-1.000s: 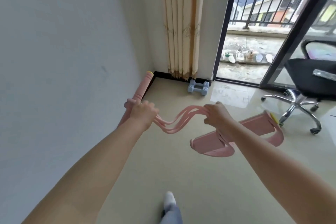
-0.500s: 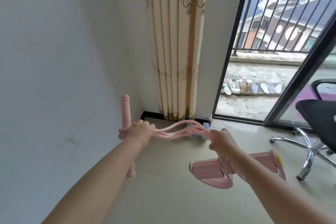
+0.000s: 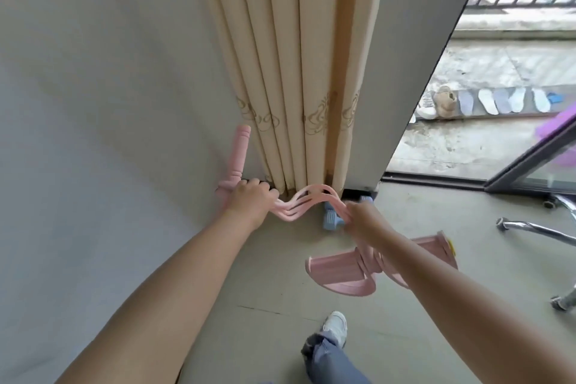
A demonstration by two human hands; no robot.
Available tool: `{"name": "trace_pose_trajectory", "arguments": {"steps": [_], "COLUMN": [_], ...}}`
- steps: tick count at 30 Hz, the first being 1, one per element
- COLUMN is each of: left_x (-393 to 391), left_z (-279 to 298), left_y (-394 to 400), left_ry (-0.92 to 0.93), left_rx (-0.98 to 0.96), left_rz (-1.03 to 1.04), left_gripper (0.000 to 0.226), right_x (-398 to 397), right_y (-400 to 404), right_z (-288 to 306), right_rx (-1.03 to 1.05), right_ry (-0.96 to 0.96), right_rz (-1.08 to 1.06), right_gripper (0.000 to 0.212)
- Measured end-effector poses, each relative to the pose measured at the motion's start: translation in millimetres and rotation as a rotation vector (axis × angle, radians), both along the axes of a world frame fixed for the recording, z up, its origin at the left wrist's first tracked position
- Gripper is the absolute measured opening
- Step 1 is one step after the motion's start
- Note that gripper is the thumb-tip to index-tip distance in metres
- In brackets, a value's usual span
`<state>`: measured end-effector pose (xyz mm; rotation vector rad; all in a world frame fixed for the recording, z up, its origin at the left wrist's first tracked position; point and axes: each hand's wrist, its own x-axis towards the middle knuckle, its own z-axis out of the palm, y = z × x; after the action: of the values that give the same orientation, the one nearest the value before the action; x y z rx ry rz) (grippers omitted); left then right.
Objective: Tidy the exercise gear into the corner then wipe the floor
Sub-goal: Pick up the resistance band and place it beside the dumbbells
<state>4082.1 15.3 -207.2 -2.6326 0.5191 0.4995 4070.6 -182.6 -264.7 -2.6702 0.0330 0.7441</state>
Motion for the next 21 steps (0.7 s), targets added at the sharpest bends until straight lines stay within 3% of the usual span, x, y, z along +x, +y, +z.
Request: {"name": "trace_pose_trajectory", "arguments": {"steps": [2, 11, 21], "left_x": [31, 123, 161], "left_z": [-19, -176, -477], "left_y": [5, 41, 61], "left_ry": [0.048, 0.353, 0.434], "left_rx": [0.004, 0.01, 0.062], "left_rz": [-0.026, -0.261, -0.407], "left_gripper": [0.036, 0.034, 0.034], "right_x": [31, 99, 109], "right_y": [8, 50, 83], "right_z": [-17, -157, -449], "right_rx": [-0.009, -0.024, -0.033], "right_ry": [0.036, 0.239, 0.402], "right_rz": [0.001, -0.091, -0.104], "right_gripper": [0.016, 0.032, 0.031]}}
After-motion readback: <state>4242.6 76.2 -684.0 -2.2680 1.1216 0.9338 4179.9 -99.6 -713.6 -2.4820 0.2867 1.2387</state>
